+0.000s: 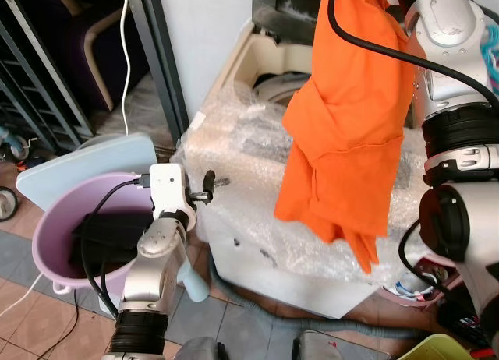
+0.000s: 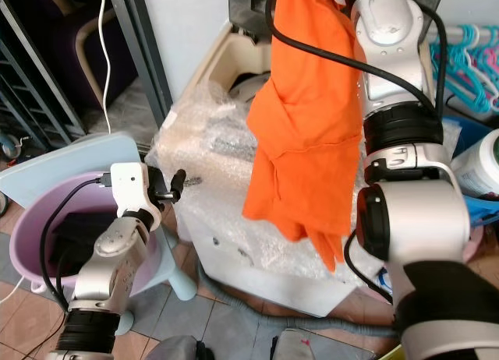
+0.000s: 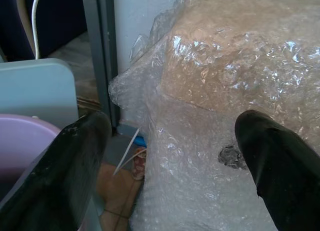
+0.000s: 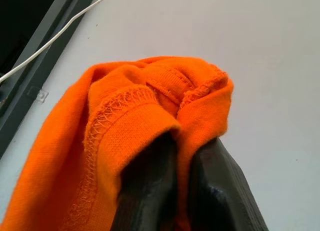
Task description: Clothes washing
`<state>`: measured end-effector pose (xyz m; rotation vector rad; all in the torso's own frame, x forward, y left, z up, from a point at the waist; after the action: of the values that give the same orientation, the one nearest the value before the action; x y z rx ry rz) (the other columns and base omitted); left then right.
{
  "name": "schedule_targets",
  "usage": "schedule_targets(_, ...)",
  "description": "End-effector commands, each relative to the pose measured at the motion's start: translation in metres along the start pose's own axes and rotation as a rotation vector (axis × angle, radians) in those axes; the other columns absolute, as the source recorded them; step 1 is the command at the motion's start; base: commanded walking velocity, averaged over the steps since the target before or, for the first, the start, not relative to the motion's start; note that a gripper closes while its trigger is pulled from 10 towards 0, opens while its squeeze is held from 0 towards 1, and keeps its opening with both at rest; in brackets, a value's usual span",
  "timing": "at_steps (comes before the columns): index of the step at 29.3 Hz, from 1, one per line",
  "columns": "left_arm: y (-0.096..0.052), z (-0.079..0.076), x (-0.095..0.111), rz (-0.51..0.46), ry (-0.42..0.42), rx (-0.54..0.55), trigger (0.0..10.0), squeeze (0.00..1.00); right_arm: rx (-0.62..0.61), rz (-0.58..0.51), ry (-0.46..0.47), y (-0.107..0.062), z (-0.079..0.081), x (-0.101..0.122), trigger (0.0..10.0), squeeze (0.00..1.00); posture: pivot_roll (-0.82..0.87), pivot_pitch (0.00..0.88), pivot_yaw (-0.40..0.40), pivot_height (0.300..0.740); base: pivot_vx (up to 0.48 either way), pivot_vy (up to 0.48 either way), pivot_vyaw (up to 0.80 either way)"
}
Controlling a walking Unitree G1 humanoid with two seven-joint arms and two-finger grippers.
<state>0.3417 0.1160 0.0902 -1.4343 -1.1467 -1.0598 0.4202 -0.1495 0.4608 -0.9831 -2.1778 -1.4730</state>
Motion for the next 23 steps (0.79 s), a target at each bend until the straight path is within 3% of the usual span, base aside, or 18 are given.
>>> schedule_targets(1, 0.000, -0.007, -0.001, 0.003, 0.000, -0.010, 10.0, 0.00, -0.084, -0.011, -0.018, 0.001, -0.023, 0.003, 10.0, 0.00, -0.05, 0.050, 0.044, 0.740, 0.000, 0.000, 0.00)
schedule_targets(3, -0.001, -0.008, -0.001, 0.005, -0.004, -0.009, 10.0, 0.00, -0.100, -0.020, -0.007, 0.004, -0.026, 0.006, 10.0, 0.00, -0.05, 0.050, 0.038, 0.740, 0.000, 0.000, 0.00)
schedule_targets(5, -0.001, -0.008, -0.001, 0.005, -0.007, -0.005, 10.0, 0.00, -0.047, 0.025, 0.003, 0.001, -0.011, -0.008, 10.0, 0.00, -0.04, 0.052, 0.033, 0.740, 0.000, 0.000, 0.00)
schedule_targets(7, -0.002, -0.007, -0.002, 0.008, -0.009, 0.000, 10.0, 0.00, 0.049, 0.127, -0.004, -0.009, 0.014, -0.037, 10.0, 0.00, -0.04, 0.055, 0.033, 0.740, 0.000, 0.000, 0.00)
schedule_targets(9, -0.003, -0.006, -0.005, 0.021, -0.001, 0.007, 10.0, 0.00, 0.180, 0.320, -0.012, -0.035, 0.047, -0.085, 10.0, 0.00, -0.04, 0.060, 0.034, 0.740, 0.000, 0.000, 0.00)
schedule_targets(10, -0.004, -0.005, -0.007, 0.031, 0.009, 0.007, 10.0, 0.00, 0.310, 0.473, 0.014, -0.067, 0.073, -0.123, 10.0, 0.57, -0.04, 0.063, 0.035, 0.740, 0.000, 0.000, 0.00)
schedule_targets(11, -0.005, -0.004, -0.008, 0.035, 0.015, 0.006, 10.0, 0.00, 0.366, 0.524, 0.017, -0.082, 0.082, -0.137, 10.0, 0.73, -0.04, 0.066, 0.036, 0.740, 0.000, 0.000, 0.00)
schedule_targets(12, -0.005, -0.004, -0.008, 0.038, 0.017, 0.005, 10.0, 0.00, 0.405, 0.550, 0.038, -0.091, 0.086, -0.143, 10.0, 1.00, -0.04, 0.069, 0.038, 0.740, 0.000, 0.000, 0.00)
schedule_targets(15, -0.005, -0.004, -0.009, 0.040, 0.019, 0.005, 10.0, 0.00, 0.458, 0.577, 0.062, -0.103, 0.091, -0.150, 10.0, 1.00, -0.04, 0.072, 0.040, 0.740, 0.000, 0.000, 0.00)
schedule_targets(19, -0.005, -0.004, -0.009, 0.043, 0.022, 0.000, 10.0, 0.00, 0.502, 0.560, 0.034, -0.113, 0.082, -0.153, 10.0, 1.00, -0.05, 0.073, 0.042, 0.740, 0.000, 0.000, 0.00)
schedule_targets(20, -0.005, -0.005, -0.008, 0.041, 0.026, -0.007, 10.0, 0.00, 0.528, 0.530, 0.031, -0.114, 0.080, -0.149, 10.0, 1.00, -0.05, 0.072, 0.043, 0.740, 0.000, 0.000, 0.00)
schedule_targets(21, -0.006, -0.007, -0.007, 0.029, 0.022, -0.019, 10.0, 0.00, 0.663, 0.404, 0.030, -0.118, 0.088, -0.130, 10.0, 1.00, -0.05, 0.068, 0.040, 0.740, 0.000, 0.000, 0.00)
schedule_targets(23, -0.007, -0.007, -0.006, 0.024, 0.021, -0.023, 10.0, 0.00, 0.640, 0.340, 0.042, -0.114, 0.081, -0.117, 10.0, 1.00, -0.05, 0.064, 0.040, 0.740, 0.000, 0.000, 0.00)
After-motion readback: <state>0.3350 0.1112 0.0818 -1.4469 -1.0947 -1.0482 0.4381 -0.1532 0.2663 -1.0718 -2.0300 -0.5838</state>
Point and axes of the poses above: a point about 5 cm out from each wrist's last joint towards the gripper, its own y axis pointing out of the wrist towards the gripper, its own x axis along the axis of the wrist's last joint, z = x × y, the point moved 5 cm from there along y, pointing out of the wrist towards the gripper
